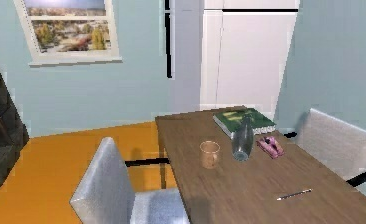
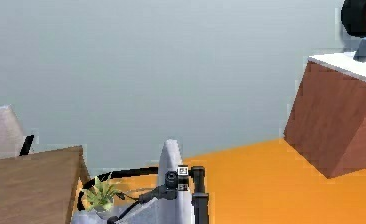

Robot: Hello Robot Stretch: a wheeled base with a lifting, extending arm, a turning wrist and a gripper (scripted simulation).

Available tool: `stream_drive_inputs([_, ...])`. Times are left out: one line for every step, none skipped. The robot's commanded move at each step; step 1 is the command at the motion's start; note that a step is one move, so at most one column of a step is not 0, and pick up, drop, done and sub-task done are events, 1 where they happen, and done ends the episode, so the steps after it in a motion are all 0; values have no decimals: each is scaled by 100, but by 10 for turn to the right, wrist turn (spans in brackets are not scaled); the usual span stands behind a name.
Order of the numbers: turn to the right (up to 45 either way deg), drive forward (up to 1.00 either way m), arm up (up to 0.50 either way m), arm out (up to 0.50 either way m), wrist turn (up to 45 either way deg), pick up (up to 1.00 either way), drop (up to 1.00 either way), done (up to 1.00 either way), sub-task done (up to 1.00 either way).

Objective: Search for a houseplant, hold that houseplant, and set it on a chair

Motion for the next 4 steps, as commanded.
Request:
stream_drive_inputs([0, 0, 0, 0, 0, 0, 100, 0, 0])
stream_drive_inputs([0, 0, 10, 0, 0, 0, 0, 0, 0])
stream_drive_inputs([0, 0, 0, -8, 0, 0, 0, 0, 0])
stream_drive_inputs([0, 0, 0, 0, 0, 0, 0, 100, 0])
